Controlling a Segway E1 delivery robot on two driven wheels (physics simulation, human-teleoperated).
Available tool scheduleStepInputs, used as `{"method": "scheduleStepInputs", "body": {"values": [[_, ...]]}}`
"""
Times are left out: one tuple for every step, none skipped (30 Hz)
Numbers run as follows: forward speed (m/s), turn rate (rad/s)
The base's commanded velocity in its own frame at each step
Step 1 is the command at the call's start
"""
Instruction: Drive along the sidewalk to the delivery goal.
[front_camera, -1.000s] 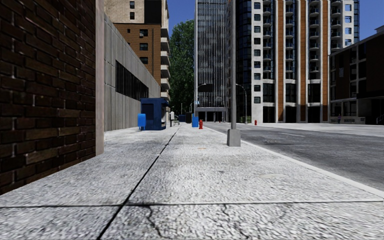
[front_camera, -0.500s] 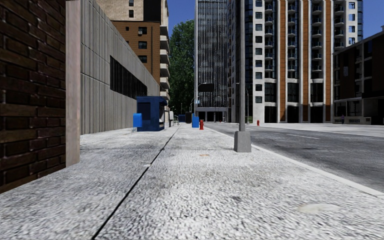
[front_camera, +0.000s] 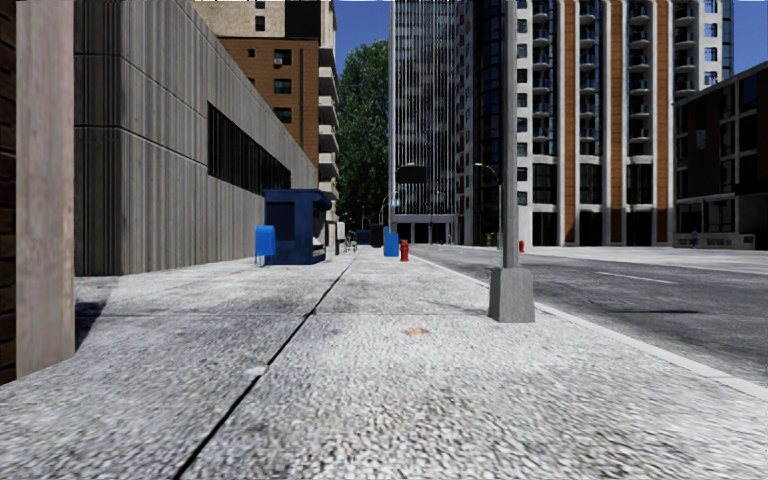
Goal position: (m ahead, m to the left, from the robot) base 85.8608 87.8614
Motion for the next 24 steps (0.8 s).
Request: {"method": "scheduleStepInputs", "body": {"values": [[1.99, 0.0], [1.99, 0.0], [1.99, 0.0], [1.99, 0.0], [1.99, 0.0], [1.99, 0.0], [1.99, 0.0], [1.99, 0.0], [1.99, 0.0], [1.99, 0.0], [1.99, 0.0], [1.99, 0.0], [1.99, 0.0], [1.99, 0.0], [1.99, 0.0], [1.99, 0.0], [1.99, 0.0], [1.99, 0.0], [1.99, 0.0], [1.99, 0.0], [1.99, 0.0], [1.99, 0.0], [1.99, 0.0], [1.99, 0.0]]}}
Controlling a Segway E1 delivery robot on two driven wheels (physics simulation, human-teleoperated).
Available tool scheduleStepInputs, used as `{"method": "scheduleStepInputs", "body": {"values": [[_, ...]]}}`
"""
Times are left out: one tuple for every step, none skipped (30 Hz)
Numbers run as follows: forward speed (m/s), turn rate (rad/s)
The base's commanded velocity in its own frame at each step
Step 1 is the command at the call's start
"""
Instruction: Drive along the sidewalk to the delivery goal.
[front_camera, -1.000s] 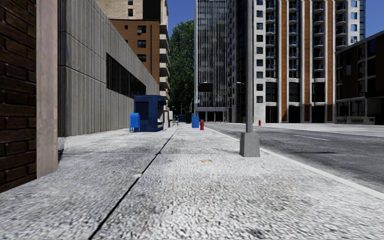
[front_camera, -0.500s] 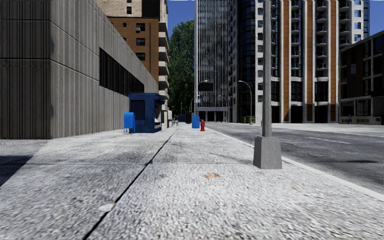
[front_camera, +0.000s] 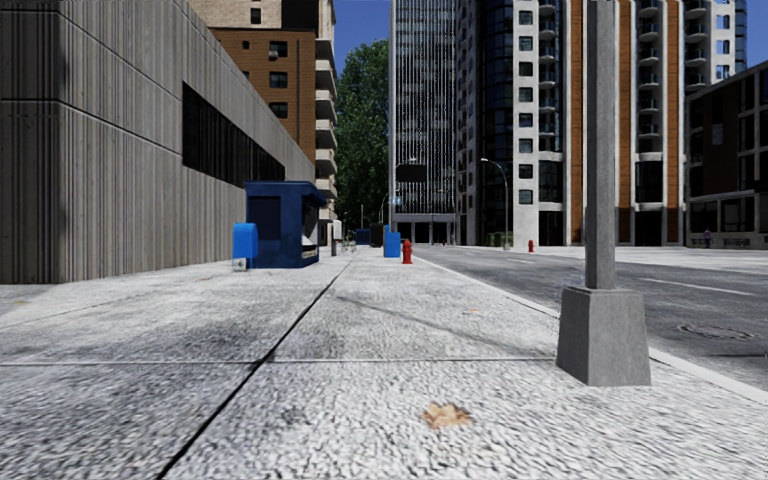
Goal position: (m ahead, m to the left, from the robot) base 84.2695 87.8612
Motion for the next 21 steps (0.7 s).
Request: {"method": "scheduleStepInputs", "body": {"values": [[1.99, 0.0], [1.99, 0.0], [1.99, 0.0], [1.99, 0.0], [1.99, 0.0], [1.99, 0.0], [1.99, 0.0], [1.99, 0.0], [1.99, 0.0], [1.99, 0.0], [1.99, 0.0], [1.99, 0.0], [1.99, 0.0], [1.99, 0.0], [1.99, 0.0], [1.99, 0.0], [1.99, 0.0], [1.99, 0.0], [1.99, 0.0], [1.99, 0.0], [1.99, 0.0]]}}
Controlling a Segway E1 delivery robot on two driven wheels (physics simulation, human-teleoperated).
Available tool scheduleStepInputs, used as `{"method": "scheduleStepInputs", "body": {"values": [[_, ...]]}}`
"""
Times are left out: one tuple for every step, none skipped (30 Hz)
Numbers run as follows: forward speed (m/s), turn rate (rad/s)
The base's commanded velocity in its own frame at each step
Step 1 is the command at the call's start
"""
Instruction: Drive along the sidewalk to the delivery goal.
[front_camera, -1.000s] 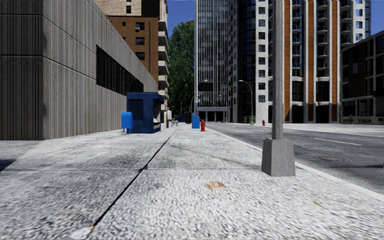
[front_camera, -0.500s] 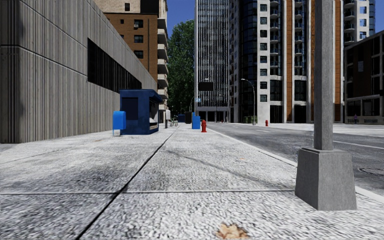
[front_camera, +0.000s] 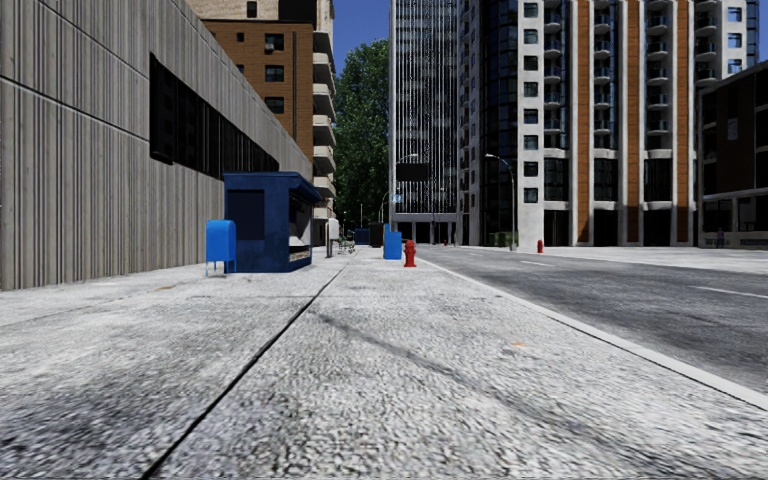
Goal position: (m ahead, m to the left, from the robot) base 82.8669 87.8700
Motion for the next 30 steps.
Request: {"method": "scheduleStepInputs", "body": {"values": [[1.99, 0.0], [1.99, 0.0], [1.99, 0.0], [1.99, 0.0], [2.0, 0.0], [2.0, 0.0], [2.0, 0.0], [2.0, 0.0], [2.0, 0.0], [2.0, 0.0], [2.0, 0.0], [2.0, 0.0], [2.0, 0.0], [2.0, 0.0], [2.0, 0.0], [2.0, 0.0], [2.0, 0.0], [2.0, 0.0], [2.0, 0.0], [2.0, 0.0], [2.0, 0.0], [2.0, 0.0], [2.0, 0.0], [2.0, 0.0], [2.0, 0.0], [2.0, 0.0], [2.0, 0.0], [2.0, 0.0], [2.0, 0.0], [2.0, 0.0]]}}
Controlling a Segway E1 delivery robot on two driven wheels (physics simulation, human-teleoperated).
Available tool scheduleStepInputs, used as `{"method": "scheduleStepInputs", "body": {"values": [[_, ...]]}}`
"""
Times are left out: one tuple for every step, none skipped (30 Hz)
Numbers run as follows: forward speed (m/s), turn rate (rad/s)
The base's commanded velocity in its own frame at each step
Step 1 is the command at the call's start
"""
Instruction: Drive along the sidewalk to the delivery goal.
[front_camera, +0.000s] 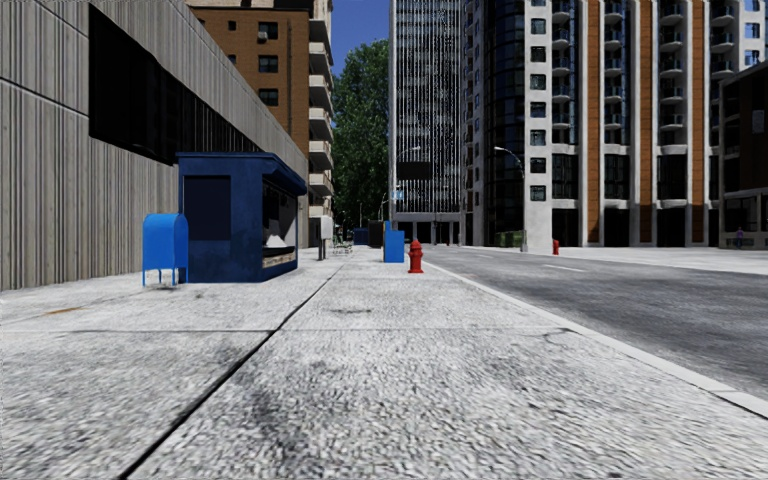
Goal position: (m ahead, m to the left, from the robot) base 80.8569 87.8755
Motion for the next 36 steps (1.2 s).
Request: {"method": "scheduleStepInputs", "body": {"values": [[2.0, 0.0], [2.0, 0.0], [2.0, 0.0], [2.0, 0.0], [2.0, 0.0], [2.0, 0.0], [2.0, 0.0], [2.0, 0.0], [2.0, 0.0], [2.0, 0.0], [2.0, 0.0], [2.0, 0.0], [2.0, 0.0], [2.0, 0.0], [2.0, 0.0], [2.0, 0.0], [2.0, 0.0], [2.0, 0.0], [2.0, 0.0], [2.0, 0.0], [2.0, 0.0], [2.0, 0.0], [2.0, 0.0], [2.0, 0.0], [2.0, 0.0], [2.0, 0.14], [2.0, 0.23], [2.0, 0.26], [2.0, 0.26], [2.0, 0.26], [2.0, 0.27], [2.0, 0.27], [2.0, 0.27], [2.0, 0.27], [2.0, 0.27], [2.0, 0.27]]}}
